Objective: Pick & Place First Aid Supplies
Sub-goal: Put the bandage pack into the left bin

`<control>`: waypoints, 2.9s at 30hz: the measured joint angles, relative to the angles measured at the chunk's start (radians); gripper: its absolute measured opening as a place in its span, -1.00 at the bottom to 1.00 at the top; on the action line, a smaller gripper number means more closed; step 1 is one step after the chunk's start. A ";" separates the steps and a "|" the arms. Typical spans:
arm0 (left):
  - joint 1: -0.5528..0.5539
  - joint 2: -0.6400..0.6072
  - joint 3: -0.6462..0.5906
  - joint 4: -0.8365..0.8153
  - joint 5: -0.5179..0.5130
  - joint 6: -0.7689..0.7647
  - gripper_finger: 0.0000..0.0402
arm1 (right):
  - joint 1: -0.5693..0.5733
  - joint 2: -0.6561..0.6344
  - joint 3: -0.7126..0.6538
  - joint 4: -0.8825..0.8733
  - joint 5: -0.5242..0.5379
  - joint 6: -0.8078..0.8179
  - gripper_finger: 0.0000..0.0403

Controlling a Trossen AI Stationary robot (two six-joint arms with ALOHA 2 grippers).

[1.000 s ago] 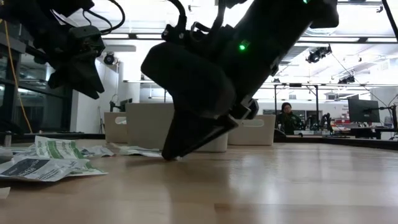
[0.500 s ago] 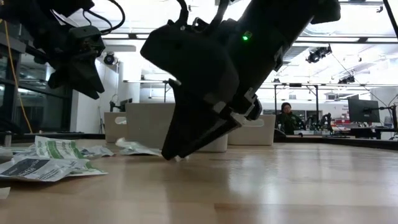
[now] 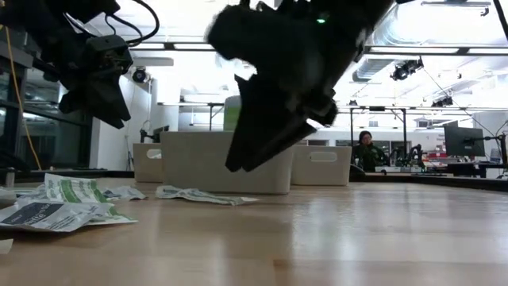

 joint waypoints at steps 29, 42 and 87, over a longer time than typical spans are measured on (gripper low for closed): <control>0.000 0.000 0.000 -0.013 0.000 0.004 -0.31 | -0.131 0.000 -0.008 -0.040 -0.380 -1.199 -0.36; 0.000 0.000 0.000 -0.028 0.000 0.004 -0.31 | -0.190 0.000 -0.008 -0.039 -0.486 -1.217 -0.36; 0.000 0.000 0.000 -0.027 0.000 -0.002 -0.31 | -0.138 0.009 0.055 -0.235 -0.417 -0.986 -1.00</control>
